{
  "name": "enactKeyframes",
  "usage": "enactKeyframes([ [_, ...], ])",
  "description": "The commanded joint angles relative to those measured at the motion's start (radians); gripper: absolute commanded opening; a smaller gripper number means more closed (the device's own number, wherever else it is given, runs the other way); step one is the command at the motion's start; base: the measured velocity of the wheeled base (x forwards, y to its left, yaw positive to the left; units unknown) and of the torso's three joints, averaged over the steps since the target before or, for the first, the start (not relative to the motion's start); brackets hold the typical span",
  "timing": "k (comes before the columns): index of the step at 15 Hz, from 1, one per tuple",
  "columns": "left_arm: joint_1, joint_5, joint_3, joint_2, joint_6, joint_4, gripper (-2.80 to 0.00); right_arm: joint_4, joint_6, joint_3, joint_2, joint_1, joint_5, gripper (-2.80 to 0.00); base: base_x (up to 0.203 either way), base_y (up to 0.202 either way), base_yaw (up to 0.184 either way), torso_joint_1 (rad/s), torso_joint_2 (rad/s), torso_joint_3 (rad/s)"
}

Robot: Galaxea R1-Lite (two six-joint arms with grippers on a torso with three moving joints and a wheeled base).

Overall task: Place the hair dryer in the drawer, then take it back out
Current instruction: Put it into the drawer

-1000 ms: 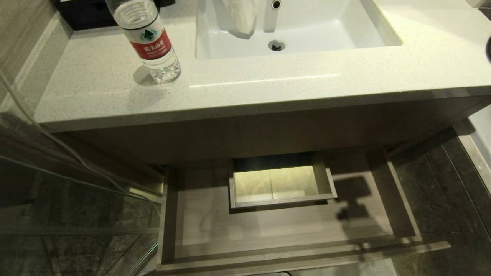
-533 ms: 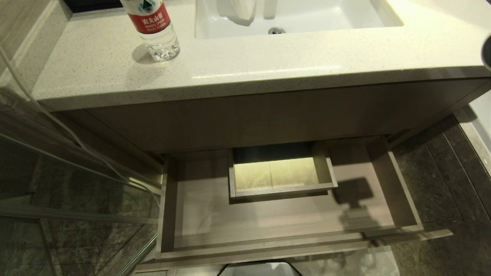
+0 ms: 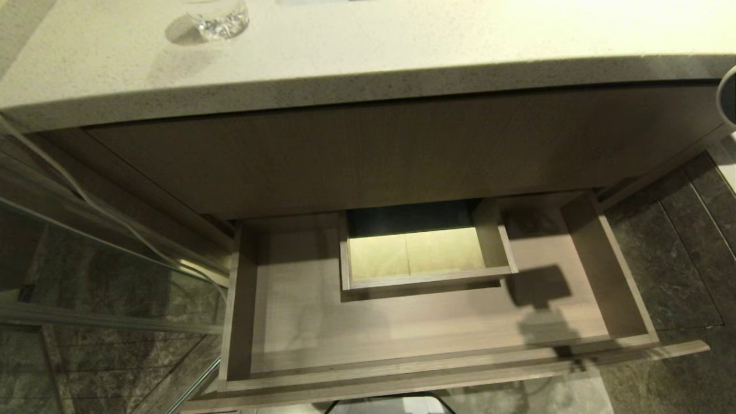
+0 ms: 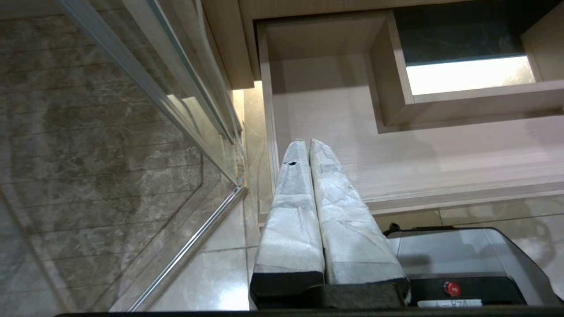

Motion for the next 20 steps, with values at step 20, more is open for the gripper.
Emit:
enactKeyframes([
  [20,0.000,0.000,0.000,0.000,0.000,-0.001,-2.80,0.007,-0.004,0.088,0.244,-0.001,0.002,-2.80,0.000,0.000,0.000,-0.252,0.45,0.197],
])
